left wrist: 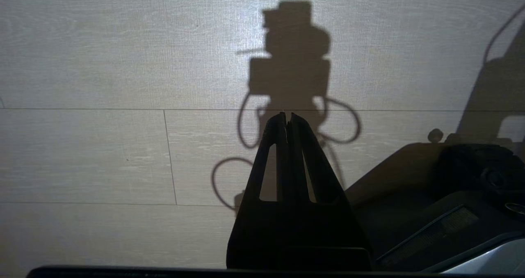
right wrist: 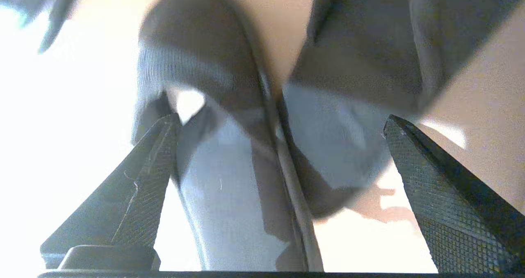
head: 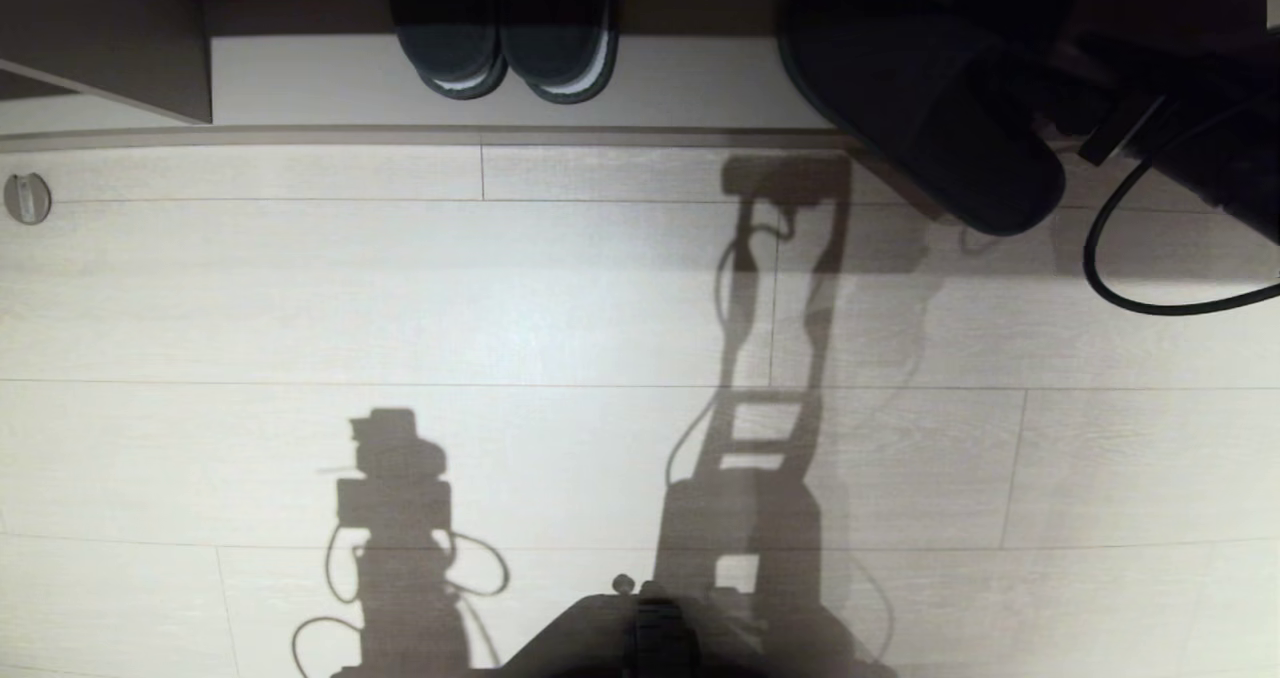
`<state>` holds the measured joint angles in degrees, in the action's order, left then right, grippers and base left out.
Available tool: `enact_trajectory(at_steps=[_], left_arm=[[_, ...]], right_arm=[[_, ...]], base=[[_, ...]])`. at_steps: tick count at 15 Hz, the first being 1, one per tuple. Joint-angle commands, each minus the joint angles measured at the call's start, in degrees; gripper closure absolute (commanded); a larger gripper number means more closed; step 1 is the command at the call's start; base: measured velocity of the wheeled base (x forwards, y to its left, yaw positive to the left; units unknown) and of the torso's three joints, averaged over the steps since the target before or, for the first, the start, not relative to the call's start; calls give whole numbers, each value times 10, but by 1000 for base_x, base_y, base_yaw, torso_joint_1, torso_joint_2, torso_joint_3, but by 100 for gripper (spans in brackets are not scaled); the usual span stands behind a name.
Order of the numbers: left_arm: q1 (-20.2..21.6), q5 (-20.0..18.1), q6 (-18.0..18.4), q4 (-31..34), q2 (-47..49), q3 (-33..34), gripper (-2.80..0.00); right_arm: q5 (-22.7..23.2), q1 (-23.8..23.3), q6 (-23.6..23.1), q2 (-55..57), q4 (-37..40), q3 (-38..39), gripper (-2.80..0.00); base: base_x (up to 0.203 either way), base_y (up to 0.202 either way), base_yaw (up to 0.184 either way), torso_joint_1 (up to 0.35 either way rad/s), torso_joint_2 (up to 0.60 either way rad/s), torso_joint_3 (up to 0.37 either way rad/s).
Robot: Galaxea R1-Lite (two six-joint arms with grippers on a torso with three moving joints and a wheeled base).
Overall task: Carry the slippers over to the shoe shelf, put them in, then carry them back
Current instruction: Place the slippers into the shoe cabinet
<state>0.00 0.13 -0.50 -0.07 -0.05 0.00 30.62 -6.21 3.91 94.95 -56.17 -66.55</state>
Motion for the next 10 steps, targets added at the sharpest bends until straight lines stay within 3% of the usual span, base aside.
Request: enact_trajectory(at_steps=[1,3,4,8,10], left_arm=[[0,0,1,0,0,1,0],[0,0,1,0,0,0,0],[0,0,1,0,0,0,0],[0,0,1,0,0,0,0],[0,0,1,0,0,0,0]], right_arm=[[2,-5,-15,-29,-2,30,-280],[0,-6,-26,-39,-8,58,-280],[1,-6,-26,-46,-16,72,0],[0,-3,-30,-90,28,105,0],[-3,13,-68,-95,56,116,0]], base=[[0,0,0,0,0,0],[0,0,0,0,0,0],[0,0,0,0,0,0],[0,0,0,0,0,0],[0,0,0,0,0,0]])
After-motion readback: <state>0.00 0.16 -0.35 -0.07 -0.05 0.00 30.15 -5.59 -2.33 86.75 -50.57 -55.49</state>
